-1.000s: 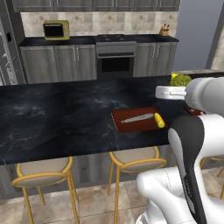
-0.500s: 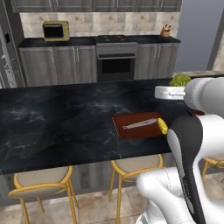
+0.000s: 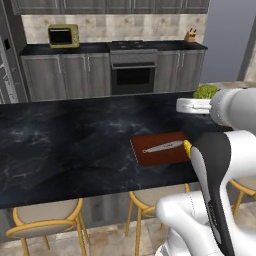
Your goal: Gather the corn and broccoli from the fridge and place them on a tray on the dining counter. Then gather the steak and fish from the fridge and place them on the other tray.
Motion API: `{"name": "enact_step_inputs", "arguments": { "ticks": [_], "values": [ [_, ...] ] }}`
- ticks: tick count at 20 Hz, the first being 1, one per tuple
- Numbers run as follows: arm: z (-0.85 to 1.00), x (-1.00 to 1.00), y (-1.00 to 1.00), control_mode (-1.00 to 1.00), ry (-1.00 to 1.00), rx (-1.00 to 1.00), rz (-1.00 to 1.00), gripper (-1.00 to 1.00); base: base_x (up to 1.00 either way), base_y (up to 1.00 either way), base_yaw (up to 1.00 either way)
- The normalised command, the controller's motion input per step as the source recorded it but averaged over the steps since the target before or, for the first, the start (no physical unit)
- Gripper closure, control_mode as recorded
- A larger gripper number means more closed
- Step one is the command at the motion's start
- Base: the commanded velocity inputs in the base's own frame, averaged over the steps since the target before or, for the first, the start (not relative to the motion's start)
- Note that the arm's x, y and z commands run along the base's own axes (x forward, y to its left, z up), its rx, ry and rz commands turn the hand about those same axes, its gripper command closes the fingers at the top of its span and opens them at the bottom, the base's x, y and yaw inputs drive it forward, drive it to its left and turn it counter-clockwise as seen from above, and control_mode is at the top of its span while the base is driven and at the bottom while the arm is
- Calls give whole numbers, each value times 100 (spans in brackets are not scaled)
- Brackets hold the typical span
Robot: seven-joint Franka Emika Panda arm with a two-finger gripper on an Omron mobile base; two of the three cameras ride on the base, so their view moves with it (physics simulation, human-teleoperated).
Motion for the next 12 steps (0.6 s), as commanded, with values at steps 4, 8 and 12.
{"name": "enact_step_inputs", "arguments": {
  "ticks": [4, 8, 12],
  "values": [
    [0, 0, 0, 100, 0, 0, 0, 100, 54, -14, 0],
    [-6, 6, -8, -100, 0, 1, 0, 100, 35, -15, 0],
    [-27, 51, -29, -100, 11, 9, 0, 100, 0, 0, 0]
  ]
}}
